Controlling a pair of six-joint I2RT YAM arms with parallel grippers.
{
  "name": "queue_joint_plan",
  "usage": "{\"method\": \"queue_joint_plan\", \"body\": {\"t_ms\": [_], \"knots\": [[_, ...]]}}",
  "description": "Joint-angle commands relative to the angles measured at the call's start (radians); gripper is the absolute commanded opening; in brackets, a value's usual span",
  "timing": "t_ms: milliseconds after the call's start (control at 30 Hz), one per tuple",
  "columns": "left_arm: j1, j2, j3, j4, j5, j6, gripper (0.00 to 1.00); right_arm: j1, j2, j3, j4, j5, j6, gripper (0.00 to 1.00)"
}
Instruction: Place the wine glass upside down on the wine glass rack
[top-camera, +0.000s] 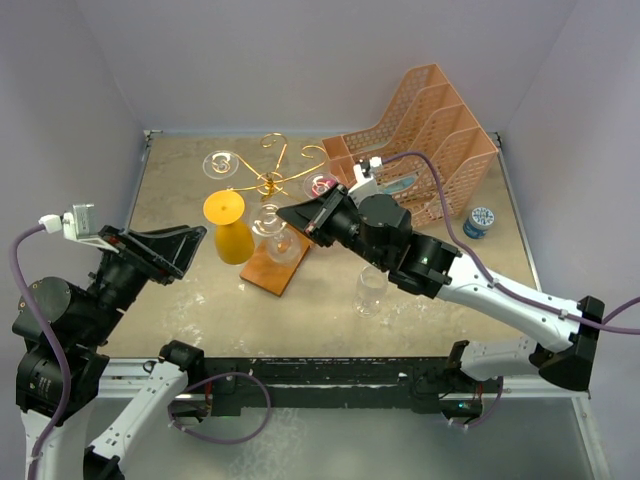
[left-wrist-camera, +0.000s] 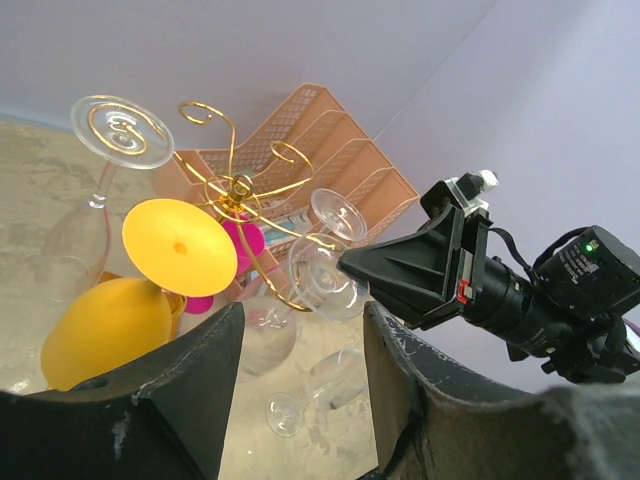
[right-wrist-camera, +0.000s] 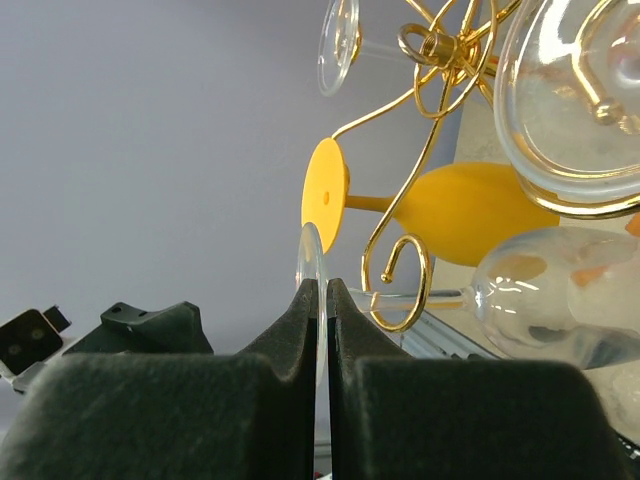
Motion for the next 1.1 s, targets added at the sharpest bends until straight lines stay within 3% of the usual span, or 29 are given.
{"method": "queue_joint_plan", "body": {"t_ms": [0,400,767,967,1067], "knots": [[-0.002,0.004,0.021,0.014,-0.021,0.019,0.48,-0.005,-0.055,0.001,0.059,0.050,-0.014,0.00],[-0.001,0.000,0.020,0.007,-0.031,0.020,0.48,-0.007,-0.028,0.040,0.005,0.162,-0.108,0.01],[-0.002,0.016,0.033,0.025,-0.033,0.027,0.48,-0.007,-0.054,-0.013,0.002,0.189,-0.138,0.22],[-0.001,0.017,0.041,0.018,-0.045,0.039,0.48,-0.008,-0.066,-0.017,-0.018,0.179,-0.143,0.26],[-0.002,0.014,0.040,0.012,-0.047,0.040,0.49,-0.008,-0.078,-0.022,-0.031,0.173,-0.141,0.33]]}}
